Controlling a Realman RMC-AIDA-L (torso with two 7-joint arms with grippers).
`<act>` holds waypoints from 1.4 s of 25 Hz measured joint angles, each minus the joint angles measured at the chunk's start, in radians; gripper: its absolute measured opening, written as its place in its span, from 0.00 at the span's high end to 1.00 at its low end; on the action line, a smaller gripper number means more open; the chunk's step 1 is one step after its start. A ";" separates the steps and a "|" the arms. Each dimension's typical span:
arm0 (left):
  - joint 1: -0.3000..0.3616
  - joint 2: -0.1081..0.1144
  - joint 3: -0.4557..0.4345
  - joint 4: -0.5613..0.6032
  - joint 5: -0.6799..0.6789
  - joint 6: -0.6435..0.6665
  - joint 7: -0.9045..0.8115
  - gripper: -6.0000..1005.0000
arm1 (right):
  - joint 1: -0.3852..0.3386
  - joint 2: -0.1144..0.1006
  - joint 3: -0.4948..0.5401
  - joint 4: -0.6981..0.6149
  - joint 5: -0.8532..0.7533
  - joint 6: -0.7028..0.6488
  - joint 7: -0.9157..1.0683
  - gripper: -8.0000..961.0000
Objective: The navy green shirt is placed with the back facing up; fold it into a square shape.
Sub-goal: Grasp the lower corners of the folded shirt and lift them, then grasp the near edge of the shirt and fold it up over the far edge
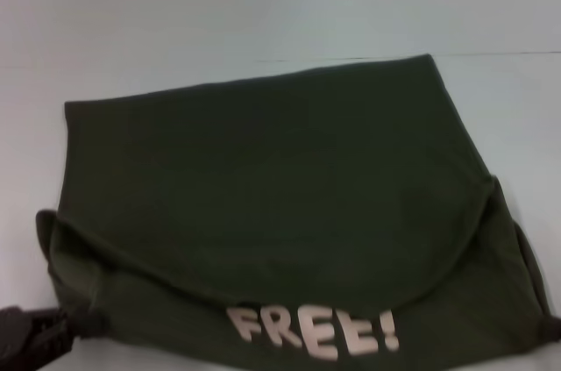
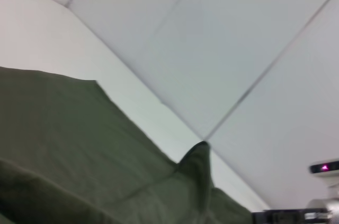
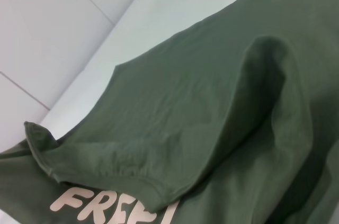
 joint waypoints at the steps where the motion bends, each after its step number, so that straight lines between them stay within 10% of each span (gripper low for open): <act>1: 0.006 0.004 0.000 -0.008 0.000 0.015 0.000 0.96 | -0.018 0.000 0.013 0.000 0.000 -0.023 -0.014 0.95; 18: 0.015 0.019 -0.003 -0.041 0.076 0.063 -0.005 0.96 | -0.164 0.011 0.248 -0.002 -0.133 -0.232 -0.128 0.94; 35: -0.268 0.080 -0.111 -0.116 0.079 -0.278 -0.087 0.96 | 0.169 -0.026 0.465 0.017 -0.117 -0.139 -0.065 0.93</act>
